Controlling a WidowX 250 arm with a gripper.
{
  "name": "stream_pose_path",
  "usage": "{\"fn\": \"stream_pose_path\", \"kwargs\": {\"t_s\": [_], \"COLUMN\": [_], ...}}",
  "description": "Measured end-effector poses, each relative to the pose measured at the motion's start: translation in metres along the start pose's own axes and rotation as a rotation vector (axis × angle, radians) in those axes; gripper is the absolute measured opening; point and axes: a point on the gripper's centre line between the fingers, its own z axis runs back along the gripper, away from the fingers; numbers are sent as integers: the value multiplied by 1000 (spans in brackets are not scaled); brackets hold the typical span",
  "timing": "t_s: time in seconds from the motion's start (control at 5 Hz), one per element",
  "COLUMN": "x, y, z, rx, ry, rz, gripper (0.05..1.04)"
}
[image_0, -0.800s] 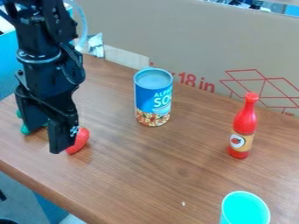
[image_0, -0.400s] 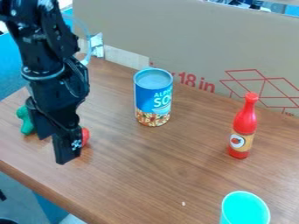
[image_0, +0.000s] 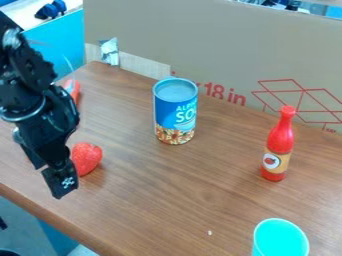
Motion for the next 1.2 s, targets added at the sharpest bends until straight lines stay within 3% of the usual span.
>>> {"fn": "stream_pose_path", "kwargs": {"t_s": [0.2,0.4,0.6,0.8,1.0,1.2], "x": [2,10,23,38,37,35], "y": [6,7,16,21,27,29], "z": [-8,-18,-17,-23,-24,-30], "rx": [49,-29,-23,-75,17,60], "ry": [-69,-111,-214,-152,-89,-48], "rz": [72,104,233,248,288,328], "gripper": [1010,1010,1010,1010,1010,1010]}}
